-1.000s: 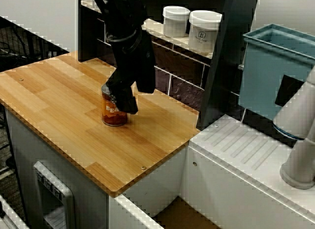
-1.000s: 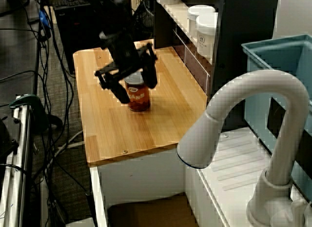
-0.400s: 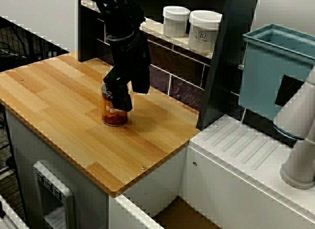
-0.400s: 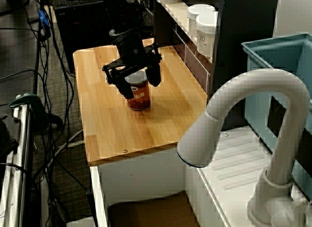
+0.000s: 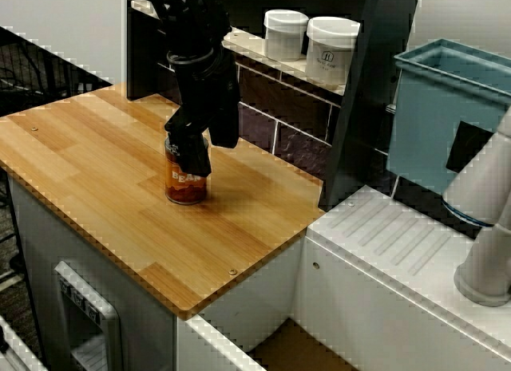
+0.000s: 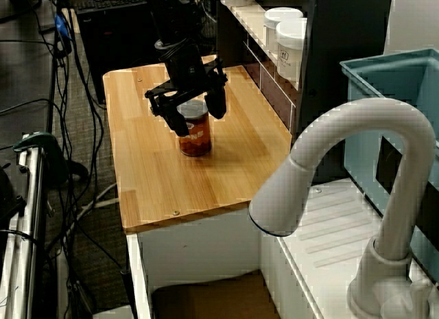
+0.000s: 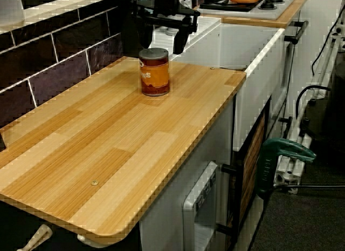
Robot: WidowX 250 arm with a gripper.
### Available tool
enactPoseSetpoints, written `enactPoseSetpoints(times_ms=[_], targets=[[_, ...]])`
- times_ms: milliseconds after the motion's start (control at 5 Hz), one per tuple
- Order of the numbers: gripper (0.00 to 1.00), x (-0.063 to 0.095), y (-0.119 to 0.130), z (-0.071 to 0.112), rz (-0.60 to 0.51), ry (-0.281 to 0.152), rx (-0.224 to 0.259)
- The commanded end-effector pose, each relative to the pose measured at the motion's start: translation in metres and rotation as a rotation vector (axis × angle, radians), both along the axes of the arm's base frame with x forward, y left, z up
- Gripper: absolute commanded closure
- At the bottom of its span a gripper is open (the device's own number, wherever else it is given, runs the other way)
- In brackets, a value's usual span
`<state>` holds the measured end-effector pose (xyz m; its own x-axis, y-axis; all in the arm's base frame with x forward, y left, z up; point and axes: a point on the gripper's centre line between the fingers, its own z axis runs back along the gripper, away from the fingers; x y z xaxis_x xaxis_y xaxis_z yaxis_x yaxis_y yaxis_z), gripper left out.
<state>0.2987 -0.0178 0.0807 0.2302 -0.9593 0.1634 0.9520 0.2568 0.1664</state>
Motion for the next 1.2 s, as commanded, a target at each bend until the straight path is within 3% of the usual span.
enactPoseSetpoints(times_ms=[0,200,600,800,1000], targets=[[0.00,0.003,0.010,0.013,0.041,-0.075,0.020],[0.00,0.001,0.023,0.023,0.072,-0.108,0.018],[0.00,-0.004,0.041,0.033,0.076,-0.116,0.019],[0.00,-0.007,0.049,0.034,0.093,-0.091,-0.029],[0.00,-0.007,0.033,0.040,0.075,-0.088,-0.017]])
